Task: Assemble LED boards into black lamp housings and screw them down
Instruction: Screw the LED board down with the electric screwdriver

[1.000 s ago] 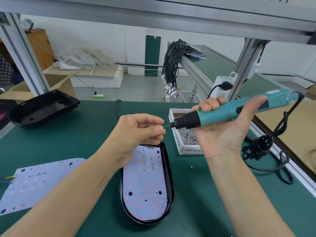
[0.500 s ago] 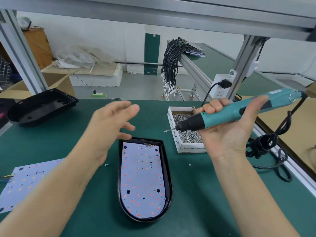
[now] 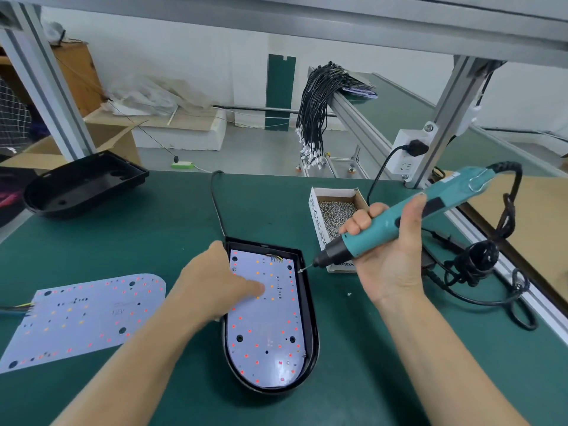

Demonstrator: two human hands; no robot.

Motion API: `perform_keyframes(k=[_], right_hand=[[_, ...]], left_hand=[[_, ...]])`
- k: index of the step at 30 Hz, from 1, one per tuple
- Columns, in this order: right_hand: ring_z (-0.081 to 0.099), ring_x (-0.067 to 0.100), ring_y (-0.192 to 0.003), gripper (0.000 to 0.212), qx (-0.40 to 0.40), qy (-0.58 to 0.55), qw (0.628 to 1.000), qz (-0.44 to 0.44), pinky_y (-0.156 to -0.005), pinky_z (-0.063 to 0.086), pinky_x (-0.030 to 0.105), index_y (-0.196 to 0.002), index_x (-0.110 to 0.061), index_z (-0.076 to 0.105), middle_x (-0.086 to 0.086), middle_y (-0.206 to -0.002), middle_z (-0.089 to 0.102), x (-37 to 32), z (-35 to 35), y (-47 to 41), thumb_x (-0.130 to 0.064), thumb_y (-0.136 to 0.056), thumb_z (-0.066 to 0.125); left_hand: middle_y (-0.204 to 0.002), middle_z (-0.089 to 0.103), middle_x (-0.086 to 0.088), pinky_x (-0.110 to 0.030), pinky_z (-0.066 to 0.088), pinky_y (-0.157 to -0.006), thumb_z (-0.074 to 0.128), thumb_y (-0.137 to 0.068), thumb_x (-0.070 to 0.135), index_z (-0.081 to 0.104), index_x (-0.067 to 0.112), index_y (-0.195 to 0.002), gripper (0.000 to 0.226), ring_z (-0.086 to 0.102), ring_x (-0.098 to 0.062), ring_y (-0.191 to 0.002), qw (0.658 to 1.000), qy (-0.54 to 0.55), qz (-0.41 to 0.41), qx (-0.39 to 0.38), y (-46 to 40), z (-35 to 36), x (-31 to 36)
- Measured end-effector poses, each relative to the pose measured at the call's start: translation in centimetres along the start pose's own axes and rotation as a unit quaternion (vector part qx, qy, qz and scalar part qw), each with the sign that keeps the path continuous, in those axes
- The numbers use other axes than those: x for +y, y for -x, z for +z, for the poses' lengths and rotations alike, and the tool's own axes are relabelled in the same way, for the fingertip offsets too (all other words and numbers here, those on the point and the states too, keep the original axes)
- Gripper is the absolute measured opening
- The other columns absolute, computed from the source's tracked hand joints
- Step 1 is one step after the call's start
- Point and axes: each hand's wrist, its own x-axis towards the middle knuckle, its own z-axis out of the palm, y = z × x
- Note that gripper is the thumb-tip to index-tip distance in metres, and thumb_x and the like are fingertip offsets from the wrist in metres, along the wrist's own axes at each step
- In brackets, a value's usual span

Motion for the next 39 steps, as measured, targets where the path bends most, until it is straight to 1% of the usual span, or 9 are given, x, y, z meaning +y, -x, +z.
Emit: perform_keyframes(k=[4,17,23,28,30,33,36,38,39], right_hand=[[0.044,0.016,-0.058,0.069,-0.001,0.014,1.000,0.006,-0.067,0.046,0.026,-0.070,-0.018,0.049,-0.002,-0.062,0.046,0.4,0.3,-0.1,-0.072,-0.043,0.081],[0.047,0.016,-0.058,0.069,-0.010,0.033,0.999,0.023,-0.065,0.047,0.025,-0.072,-0.016,0.050,0.000,-0.064,0.047,1.2,0.3,-0.2,-0.069,-0.043,0.083],[0.046,0.016,-0.060,0.057,-0.117,0.105,0.987,0.035,-0.068,0.046,0.025,-0.072,-0.017,0.049,-0.001,-0.063,0.047,1.0,0.6,-0.3,-0.056,-0.053,0.086],[0.049,0.018,-0.064,0.037,-0.284,0.171,0.940,0.076,-0.075,0.044,0.030,-0.074,-0.018,0.057,0.001,-0.066,0.051,-0.2,1.3,-1.2,-0.039,-0.064,0.085],[0.050,0.018,-0.066,0.038,-0.306,0.179,0.931,0.093,-0.078,0.043,0.031,-0.078,-0.019,0.060,0.001,-0.068,0.052,-0.4,1.4,-1.5,-0.041,-0.061,0.086],[0.047,0.016,-0.064,0.047,-0.228,0.060,0.970,0.057,-0.078,0.041,0.030,-0.076,-0.017,0.057,-0.001,-0.067,0.050,-0.6,1.3,-1.7,-0.045,-0.056,0.088],[0.046,0.012,-0.062,0.050,-0.115,-0.082,0.990,0.011,-0.082,0.040,0.031,-0.072,-0.020,0.055,-0.005,-0.066,0.051,-2.5,0.3,-2.2,-0.048,-0.050,0.090],[0.047,0.012,-0.063,0.053,-0.071,-0.098,0.992,-0.017,-0.082,0.042,0.030,-0.072,-0.020,0.052,-0.005,-0.067,0.051,-3.9,-0.8,-2.3,-0.051,-0.049,0.089],[0.048,0.012,-0.064,0.054,-0.055,-0.095,0.993,-0.034,-0.081,0.044,0.030,-0.072,-0.020,0.052,-0.005,-0.067,0.051,-4.5,-1.3,-2.3,-0.053,-0.048,0.088]], left_hand=[[-0.095,0.069,0.001,-0.041,0.059,-0.072,0.077,-0.067,0.026,0.060,0.021,-0.105,0.042,0.066,-0.020,-0.084,1.000,0.006,0.014,0.001,-0.4,0.0,-0.1],[-0.096,0.069,-0.002,-0.043,0.059,-0.075,0.076,-0.065,0.029,0.061,0.021,-0.106,0.044,0.066,-0.023,-0.086,0.999,0.029,0.020,-0.016,-0.6,0.1,-0.6],[-0.093,0.068,-0.003,-0.042,0.059,-0.074,0.071,-0.054,0.036,0.061,0.019,-0.102,0.052,0.066,-0.023,-0.085,0.999,0.024,0.012,-0.018,-0.1,0.0,-0.1],[-0.096,0.068,-0.004,-0.044,0.059,-0.074,0.075,-0.062,0.031,0.061,0.017,-0.104,0.047,0.065,-0.025,-0.088,0.999,0.027,0.007,-0.023,0.1,-0.2,0.1],[-0.098,0.069,-0.005,-0.047,0.058,-0.075,0.074,-0.059,0.032,0.061,0.017,-0.105,0.050,0.066,-0.026,-0.089,0.999,0.031,0.004,-0.025,0.4,-0.2,0.2],[-0.098,0.070,-0.005,-0.047,0.058,-0.075,0.067,-0.052,0.037,0.060,0.016,-0.107,0.059,0.068,-0.026,-0.088,0.999,0.031,0.003,-0.025,0.8,-0.4,0.4],[-0.098,0.068,-0.003,-0.046,0.058,-0.073,0.072,-0.058,0.040,0.054,0.017,-0.112,0.061,0.067,-0.025,-0.088,1.000,0.019,-0.006,-0.018,0.8,-0.3,0.1],[-0.102,0.063,0.003,-0.038,0.054,-0.075,0.072,-0.069,0.051,0.042,0.020,-0.126,0.072,0.063,-0.023,-0.092,0.997,-0.066,-0.016,0.024,0.8,-0.4,0.3],[-0.111,0.059,0.004,-0.034,0.049,-0.078,0.068,-0.072,0.058,0.033,0.021,-0.136,0.082,0.059,-0.024,-0.100,0.988,-0.136,-0.007,0.069,0.7,-0.4,0.5]])
